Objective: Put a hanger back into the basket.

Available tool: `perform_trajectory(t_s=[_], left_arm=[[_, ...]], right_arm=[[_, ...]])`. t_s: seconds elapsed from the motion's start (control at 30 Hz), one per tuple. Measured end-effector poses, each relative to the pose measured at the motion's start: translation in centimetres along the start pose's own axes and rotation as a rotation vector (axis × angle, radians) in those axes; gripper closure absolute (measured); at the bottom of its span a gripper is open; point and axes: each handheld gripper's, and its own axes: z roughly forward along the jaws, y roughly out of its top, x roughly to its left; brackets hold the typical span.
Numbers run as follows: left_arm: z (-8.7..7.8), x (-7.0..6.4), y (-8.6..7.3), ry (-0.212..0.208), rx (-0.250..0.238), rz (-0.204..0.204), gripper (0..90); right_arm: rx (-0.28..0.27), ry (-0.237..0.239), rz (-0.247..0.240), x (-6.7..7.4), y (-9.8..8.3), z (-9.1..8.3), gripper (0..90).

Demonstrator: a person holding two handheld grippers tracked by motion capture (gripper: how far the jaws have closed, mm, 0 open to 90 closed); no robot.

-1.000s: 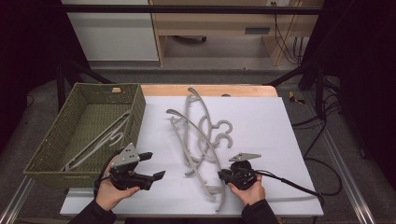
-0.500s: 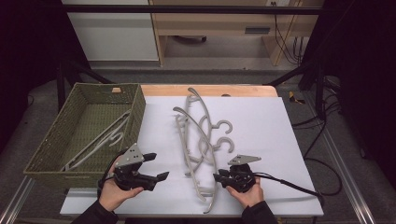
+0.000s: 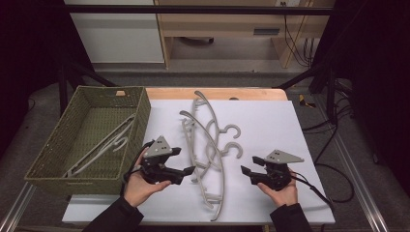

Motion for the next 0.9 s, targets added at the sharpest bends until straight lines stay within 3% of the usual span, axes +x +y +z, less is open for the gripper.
perform_trajectory(t_s=[0.13, 0.37, 0.63, 0.73, 0.9], left_arm=[[2.1, -0.3, 0.8, 0.007, 0.025, -0.002, 20.4], [5.1, -0.9, 1.5, 0.006, 0.061, -0.006, 20.2], [8.4, -1.2, 1.7, 0.026, 0.106, -0.014, 21.9], [10.2, -1.1, 1.6, 0.032, 0.132, -0.045, 23.7], [11.9, -1.1, 1.5, 0.041, 0.162, -0.062, 27.0]], right_arm=[[-0.026, -0.038, -0.005, -1.1, -0.1, -1.0, 30.8], [-0.022, -0.083, -0.006, -1.8, -0.2, -1.4, 15.8], [-0.038, -0.11, 0.018, -2.3, -0.1, -2.4, 14.1], [-0.043, -0.118, 0.025, -2.6, -0.1, -2.8, 14.1], [-0.042, -0.125, 0.029, -2.8, -0.1, -2.9, 14.3]])
